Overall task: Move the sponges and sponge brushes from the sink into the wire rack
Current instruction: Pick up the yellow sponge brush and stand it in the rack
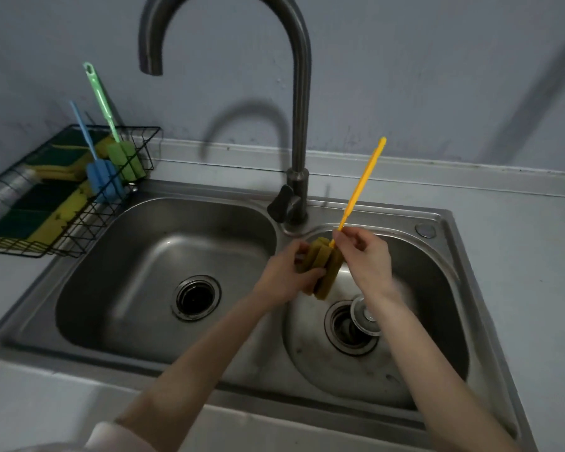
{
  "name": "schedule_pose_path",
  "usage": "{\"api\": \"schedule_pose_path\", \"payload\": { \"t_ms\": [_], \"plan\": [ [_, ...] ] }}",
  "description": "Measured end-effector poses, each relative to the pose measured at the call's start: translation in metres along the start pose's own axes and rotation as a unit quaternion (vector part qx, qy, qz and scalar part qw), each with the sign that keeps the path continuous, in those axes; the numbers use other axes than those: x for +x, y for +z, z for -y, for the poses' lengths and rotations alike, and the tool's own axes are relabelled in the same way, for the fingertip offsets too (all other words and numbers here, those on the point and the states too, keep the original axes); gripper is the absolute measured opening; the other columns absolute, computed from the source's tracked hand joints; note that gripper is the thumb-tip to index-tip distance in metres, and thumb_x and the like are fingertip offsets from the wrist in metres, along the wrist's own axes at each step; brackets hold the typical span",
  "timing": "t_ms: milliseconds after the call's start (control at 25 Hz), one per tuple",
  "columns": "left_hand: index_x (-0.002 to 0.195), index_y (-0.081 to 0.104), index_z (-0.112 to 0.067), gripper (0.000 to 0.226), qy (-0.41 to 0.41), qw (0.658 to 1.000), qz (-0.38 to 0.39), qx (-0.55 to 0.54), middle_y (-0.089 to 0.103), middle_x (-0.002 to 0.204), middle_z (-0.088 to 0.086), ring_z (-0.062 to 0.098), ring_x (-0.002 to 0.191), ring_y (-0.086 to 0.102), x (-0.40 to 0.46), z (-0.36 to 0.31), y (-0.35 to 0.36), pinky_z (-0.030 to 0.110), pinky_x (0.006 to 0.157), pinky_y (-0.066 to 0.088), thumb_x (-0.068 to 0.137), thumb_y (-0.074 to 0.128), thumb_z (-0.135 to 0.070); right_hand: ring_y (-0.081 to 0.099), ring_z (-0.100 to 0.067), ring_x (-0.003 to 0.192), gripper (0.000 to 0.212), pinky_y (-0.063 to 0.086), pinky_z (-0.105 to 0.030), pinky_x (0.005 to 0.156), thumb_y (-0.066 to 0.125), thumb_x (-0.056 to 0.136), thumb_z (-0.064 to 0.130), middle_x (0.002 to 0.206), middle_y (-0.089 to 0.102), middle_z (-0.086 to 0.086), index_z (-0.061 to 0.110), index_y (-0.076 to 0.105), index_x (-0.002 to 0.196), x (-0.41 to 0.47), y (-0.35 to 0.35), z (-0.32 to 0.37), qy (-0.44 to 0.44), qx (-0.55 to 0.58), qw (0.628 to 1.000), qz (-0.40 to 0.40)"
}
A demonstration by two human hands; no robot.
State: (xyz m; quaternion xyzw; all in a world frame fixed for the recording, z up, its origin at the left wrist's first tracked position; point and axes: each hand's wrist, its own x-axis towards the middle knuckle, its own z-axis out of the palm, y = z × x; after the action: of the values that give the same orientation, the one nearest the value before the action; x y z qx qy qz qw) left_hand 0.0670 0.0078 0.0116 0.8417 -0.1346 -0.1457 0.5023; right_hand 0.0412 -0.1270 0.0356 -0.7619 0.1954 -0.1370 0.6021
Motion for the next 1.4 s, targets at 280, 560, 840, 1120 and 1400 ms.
{"api": "schedule_pose_path", "payload": {
  "t_ms": [280, 560, 840, 1120, 1400],
  "plan": [
    [0.105, 0.052, -0.015, 0.038, -0.003, 0.997, -0.072, 0.004, 0.060, 0.099, -0.001, 0.018, 0.094, 0.060, -0.043, 0.016, -0.064, 0.034, 0.083, 0.051, 0.073, 0.072, -0.021, 0.055, 0.002, 0.069, 0.016, 0.038, 0.001, 0.061, 0.062, 0.082, 0.024, 0.080, 0.063, 0.006, 0.015, 0.068, 0.094, -0.032, 0.053, 0.033, -0.108, -0.074, 0.989, 0.070],
    [0.099, 0.047, -0.021, 0.033, -0.002, 0.991, -0.135, 0.002, 0.056, 0.097, -0.007, 0.012, 0.092, 0.057, -0.073, 0.039, -0.127, 0.019, 0.073, 0.045, 0.075, 0.070, -0.022, 0.055, -0.008, 0.088, 0.025, 0.038, -0.013, 0.074, 0.058, 0.085, 0.022, 0.094, 0.062, 0.001, 0.009, 0.064, 0.105, -0.055, 0.118, 0.075, -0.175, -0.096, 0.968, 0.152],
    [0.106, 0.050, -0.019, 0.036, 0.008, 0.984, -0.178, 0.008, 0.055, 0.088, -0.016, 0.006, 0.086, 0.057, -0.083, 0.057, -0.204, 0.012, 0.069, 0.044, 0.076, 0.069, -0.024, 0.054, -0.007, 0.086, 0.024, 0.039, -0.004, 0.071, 0.058, 0.085, 0.022, 0.092, 0.061, 0.003, 0.010, 0.064, 0.106, -0.065, 0.190, 0.118, -0.208, -0.095, 0.958, 0.170],
    [0.121, 0.043, -0.017, 0.048, 0.064, 0.975, -0.214, -0.012, 0.055, 0.098, -0.015, 0.002, 0.086, 0.057, -0.081, 0.058, -0.277, 0.012, 0.075, 0.045, 0.079, 0.066, -0.022, 0.053, 0.003, 0.069, 0.020, 0.038, 0.005, 0.057, 0.059, 0.085, 0.018, 0.083, 0.061, 0.007, 0.011, 0.066, 0.102, -0.056, 0.255, 0.168, -0.236, -0.071, 0.952, 0.184],
    [0.124, 0.045, -0.018, 0.046, 0.077, 0.968, -0.238, 0.004, 0.051, 0.105, -0.010, -0.008, 0.078, 0.052, -0.072, 0.070, -0.347, -0.007, 0.056, 0.041, 0.082, 0.062, -0.027, 0.048, 0.002, 0.056, 0.013, 0.038, 0.002, 0.046, 0.060, 0.084, 0.017, 0.061, 0.052, 0.013, 0.013, 0.066, 0.095, -0.042, 0.322, 0.205, -0.228, -0.054, 0.951, 0.201]
  ]
}}
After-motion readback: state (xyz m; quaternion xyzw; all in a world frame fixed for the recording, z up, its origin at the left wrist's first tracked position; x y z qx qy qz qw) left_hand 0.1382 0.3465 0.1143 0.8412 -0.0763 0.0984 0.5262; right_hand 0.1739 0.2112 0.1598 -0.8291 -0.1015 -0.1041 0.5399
